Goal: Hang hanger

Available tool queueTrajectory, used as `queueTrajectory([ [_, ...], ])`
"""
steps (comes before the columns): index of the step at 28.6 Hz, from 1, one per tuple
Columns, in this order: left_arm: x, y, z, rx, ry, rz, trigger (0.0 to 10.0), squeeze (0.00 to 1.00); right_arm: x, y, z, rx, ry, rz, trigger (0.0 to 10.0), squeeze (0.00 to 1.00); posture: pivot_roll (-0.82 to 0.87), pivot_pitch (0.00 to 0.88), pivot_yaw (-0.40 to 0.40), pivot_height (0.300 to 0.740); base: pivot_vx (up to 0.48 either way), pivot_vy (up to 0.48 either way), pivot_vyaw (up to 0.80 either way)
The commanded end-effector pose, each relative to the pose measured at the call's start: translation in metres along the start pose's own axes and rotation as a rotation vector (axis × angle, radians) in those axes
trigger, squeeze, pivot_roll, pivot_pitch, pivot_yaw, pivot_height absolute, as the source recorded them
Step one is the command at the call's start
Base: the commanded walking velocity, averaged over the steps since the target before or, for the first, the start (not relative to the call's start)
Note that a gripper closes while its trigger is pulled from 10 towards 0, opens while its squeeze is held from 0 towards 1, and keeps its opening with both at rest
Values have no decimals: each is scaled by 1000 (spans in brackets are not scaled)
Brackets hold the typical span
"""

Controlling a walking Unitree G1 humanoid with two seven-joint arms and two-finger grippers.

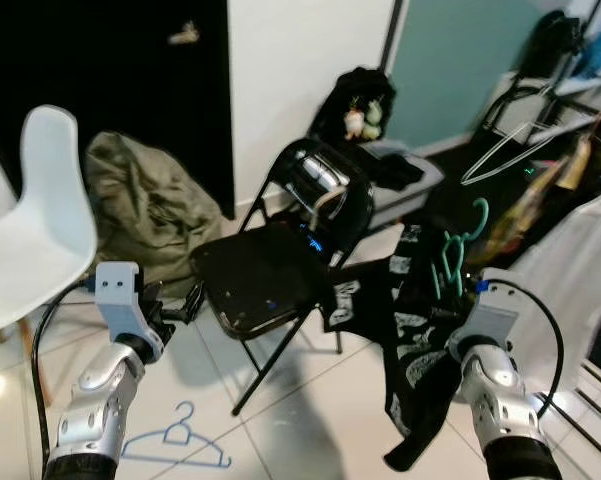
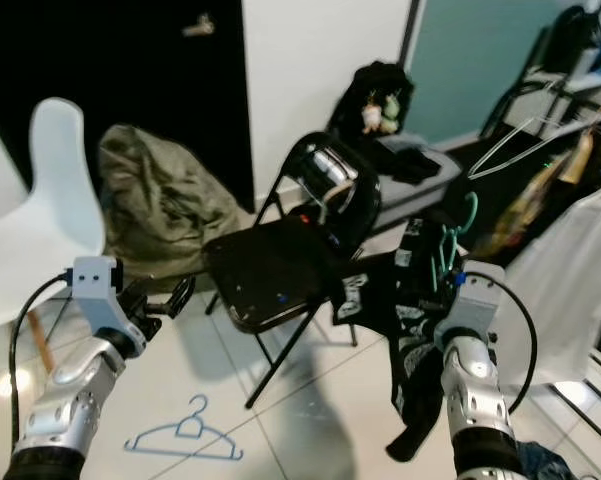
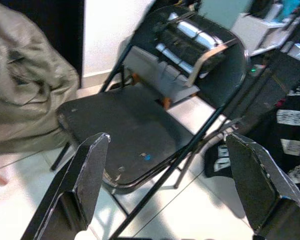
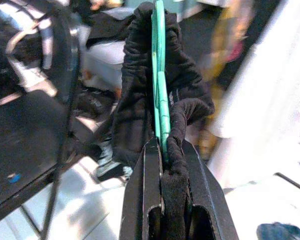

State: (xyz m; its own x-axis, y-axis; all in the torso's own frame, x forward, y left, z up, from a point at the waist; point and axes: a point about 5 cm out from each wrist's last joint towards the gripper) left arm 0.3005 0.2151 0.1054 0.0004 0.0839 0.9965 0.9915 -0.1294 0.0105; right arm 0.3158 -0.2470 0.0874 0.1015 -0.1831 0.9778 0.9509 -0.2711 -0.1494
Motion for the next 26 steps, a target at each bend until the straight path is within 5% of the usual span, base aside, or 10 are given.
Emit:
queueTrajectory([
  [1,-5,-1,1,6,-7,15,10000,0,8,2,1,1,9,-44,10000,0,-17,6,-52,740,0,0,-788],
  [19,-6,0,-1,-12,-27,0,10000,0,9,4,-3,-48,-7,-61,10000,0,-17,0,-55,740,33,0,-790],
  [26,-5,-1,-6,-46,-3,-18,10000,0,13,3,-8,-89,3,-91,10000,0,-18,0,-56,740,380,0,0],
])
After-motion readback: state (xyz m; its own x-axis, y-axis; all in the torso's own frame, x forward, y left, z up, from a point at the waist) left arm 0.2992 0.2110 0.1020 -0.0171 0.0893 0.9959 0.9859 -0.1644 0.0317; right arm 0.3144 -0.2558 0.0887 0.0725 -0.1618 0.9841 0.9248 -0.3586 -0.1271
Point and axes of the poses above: a point about 5 cm out from each wrist's last joint towards the gripper, its own y axis pointing out of the wrist towards the gripper, its own x axis along the axis of the wrist's last joint, z = x × y, and after that the axes turned 6 degrees about y, right-handed
